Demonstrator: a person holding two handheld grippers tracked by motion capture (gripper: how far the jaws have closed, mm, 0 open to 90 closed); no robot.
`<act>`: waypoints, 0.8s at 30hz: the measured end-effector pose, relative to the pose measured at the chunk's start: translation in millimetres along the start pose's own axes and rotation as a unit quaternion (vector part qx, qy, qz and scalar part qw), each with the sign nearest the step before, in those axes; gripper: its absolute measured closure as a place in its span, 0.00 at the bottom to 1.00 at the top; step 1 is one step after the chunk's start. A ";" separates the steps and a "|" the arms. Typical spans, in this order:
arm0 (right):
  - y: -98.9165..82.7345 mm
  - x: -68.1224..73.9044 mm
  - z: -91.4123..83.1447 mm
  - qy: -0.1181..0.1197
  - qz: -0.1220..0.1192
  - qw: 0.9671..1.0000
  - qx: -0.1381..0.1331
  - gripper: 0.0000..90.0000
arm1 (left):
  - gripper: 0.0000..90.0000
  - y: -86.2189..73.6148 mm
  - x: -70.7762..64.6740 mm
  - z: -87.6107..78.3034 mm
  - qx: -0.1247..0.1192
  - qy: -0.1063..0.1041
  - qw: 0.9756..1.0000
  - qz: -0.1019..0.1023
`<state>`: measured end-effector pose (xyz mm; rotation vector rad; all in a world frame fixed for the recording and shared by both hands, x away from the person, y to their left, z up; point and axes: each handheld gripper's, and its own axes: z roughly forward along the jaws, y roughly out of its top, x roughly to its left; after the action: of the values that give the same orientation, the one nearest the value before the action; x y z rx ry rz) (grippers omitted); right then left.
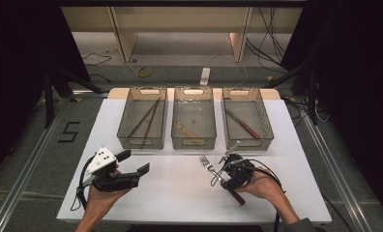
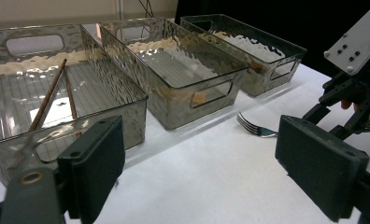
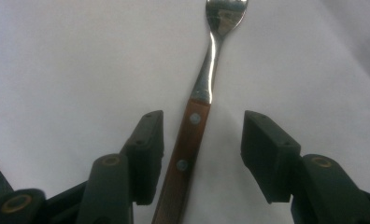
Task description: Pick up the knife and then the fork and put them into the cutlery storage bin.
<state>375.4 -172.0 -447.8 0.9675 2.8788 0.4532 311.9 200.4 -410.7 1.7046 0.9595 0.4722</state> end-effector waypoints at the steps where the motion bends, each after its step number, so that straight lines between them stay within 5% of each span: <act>1: -0.1 0.0 0.7 0.000 0.000 1.000 0.001 0.56 | 0.17 0.1 -0.1 -0.1 0.000 0.000 1.000 0.000; 24: 0.8 3.0 10.5 0.001 -0.011 1.000 0.025 0.66 | 0.17 0.2 -1.1 0.3 -0.002 -0.002 1.000 0.000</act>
<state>375.2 -167.0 -457.5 0.9423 2.9129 0.3828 311.5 199.3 -410.5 1.7026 0.9553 0.4712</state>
